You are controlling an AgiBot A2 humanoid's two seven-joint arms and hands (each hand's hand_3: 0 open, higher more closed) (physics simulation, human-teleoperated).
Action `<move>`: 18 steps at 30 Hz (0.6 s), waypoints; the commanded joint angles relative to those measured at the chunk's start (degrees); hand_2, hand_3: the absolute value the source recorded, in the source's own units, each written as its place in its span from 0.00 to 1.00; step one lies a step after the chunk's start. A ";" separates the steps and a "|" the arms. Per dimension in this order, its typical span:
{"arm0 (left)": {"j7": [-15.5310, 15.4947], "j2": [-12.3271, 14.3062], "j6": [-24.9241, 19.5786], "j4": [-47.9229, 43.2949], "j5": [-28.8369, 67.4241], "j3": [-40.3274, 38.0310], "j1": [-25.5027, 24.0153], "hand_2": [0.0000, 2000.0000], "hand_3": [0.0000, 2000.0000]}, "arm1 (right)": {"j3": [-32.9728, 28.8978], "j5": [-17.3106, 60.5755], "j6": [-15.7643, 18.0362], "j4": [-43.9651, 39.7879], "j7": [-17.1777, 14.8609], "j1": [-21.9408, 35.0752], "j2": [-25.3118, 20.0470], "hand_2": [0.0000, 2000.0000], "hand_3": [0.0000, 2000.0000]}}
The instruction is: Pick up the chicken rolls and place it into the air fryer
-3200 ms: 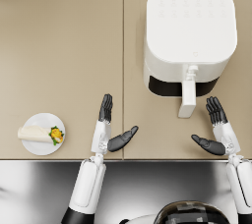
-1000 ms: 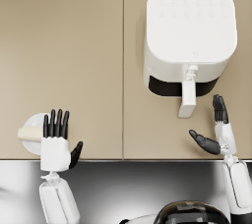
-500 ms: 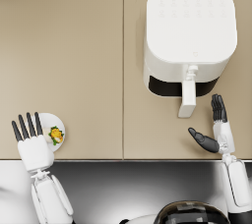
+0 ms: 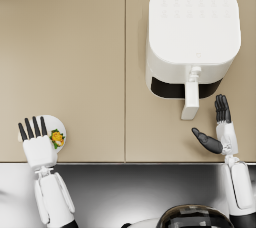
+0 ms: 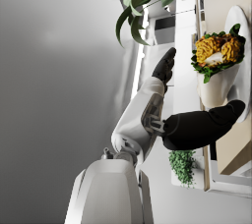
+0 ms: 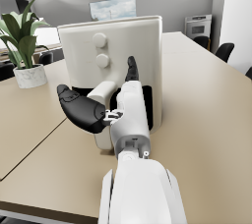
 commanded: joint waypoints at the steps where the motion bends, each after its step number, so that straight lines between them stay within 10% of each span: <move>1: 0.08 -0.38 0.53 4.92 0.02 1.46 1.25 0.00 0.00 | -0.32 0.00 0.00 0.09 0.00 0.70 -0.34 0.00 0.00; 10: -1.02 -0.89 6.16 11.77 0.09 3.28 2.81 0.00 0.00 | -0.73 -0.01 0.00 0.22 0.00 1.10 -1.38 0.00 0.00; 11: -1.69 -1.06 6.49 12.58 0.11 3.52 3.29 0.68 0.16 | -0.67 -0.01 0.00 0.48 0.00 1.29 -1.54 0.00 0.00; 12: -1.84 -1.20 5.87 12.73 0.16 3.21 3.46 1.00 0.33 | -0.81 -0.01 0.00 1.00 0.00 1.23 -1.62 0.00 0.00; 16: -0.45 -1.65 11.35 12.56 0.16 3.57 3.95 1.00 0.98 | -1.45 -0.01 0.00 1.77 0.00 1.28 -2.01 0.00 0.00; 18: 0.46 -1.80 13.06 11.68 0.12 3.35 4.47 1.00 1.00 | -1.62 -0.01 0.00 2.16 0.00 1.13 -2.16 0.00 0.00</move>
